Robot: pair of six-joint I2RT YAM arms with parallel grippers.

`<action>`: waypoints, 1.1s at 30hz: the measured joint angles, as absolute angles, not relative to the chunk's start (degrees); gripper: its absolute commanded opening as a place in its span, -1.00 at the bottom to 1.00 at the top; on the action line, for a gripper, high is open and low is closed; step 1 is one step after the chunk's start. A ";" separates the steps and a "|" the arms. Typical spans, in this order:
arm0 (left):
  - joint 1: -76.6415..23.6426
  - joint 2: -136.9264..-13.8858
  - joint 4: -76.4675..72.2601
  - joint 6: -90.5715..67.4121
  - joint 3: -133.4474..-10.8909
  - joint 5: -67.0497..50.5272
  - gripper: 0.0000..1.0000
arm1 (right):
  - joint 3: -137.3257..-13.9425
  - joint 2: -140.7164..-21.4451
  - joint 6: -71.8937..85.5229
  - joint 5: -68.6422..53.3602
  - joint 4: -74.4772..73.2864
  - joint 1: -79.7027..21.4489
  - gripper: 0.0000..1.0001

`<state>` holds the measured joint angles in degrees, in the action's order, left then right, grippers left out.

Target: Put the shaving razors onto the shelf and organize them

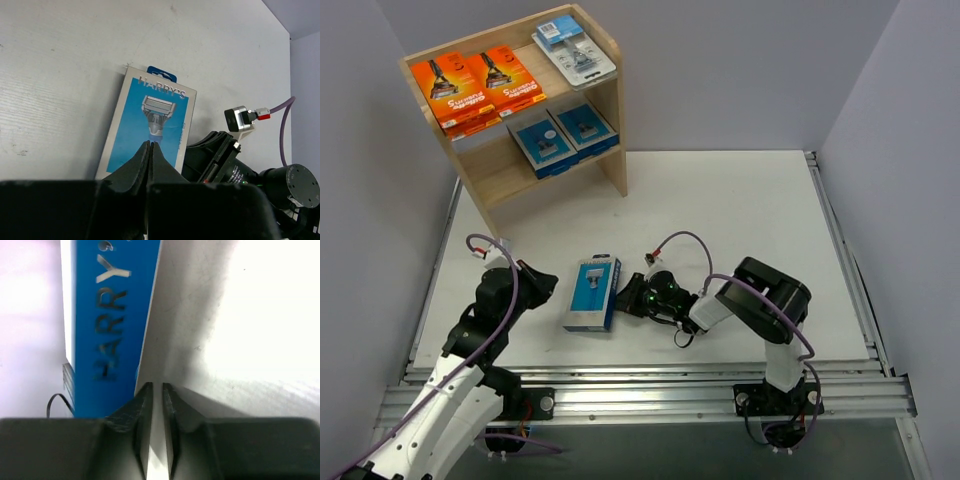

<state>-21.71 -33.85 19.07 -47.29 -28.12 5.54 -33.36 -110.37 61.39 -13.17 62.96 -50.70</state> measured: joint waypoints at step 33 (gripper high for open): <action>-22.39 -29.80 25.04 -48.95 -25.23 0.86 -0.39 | -59.59 -101.32 31.09 -18.44 13.93 -41.52 0.26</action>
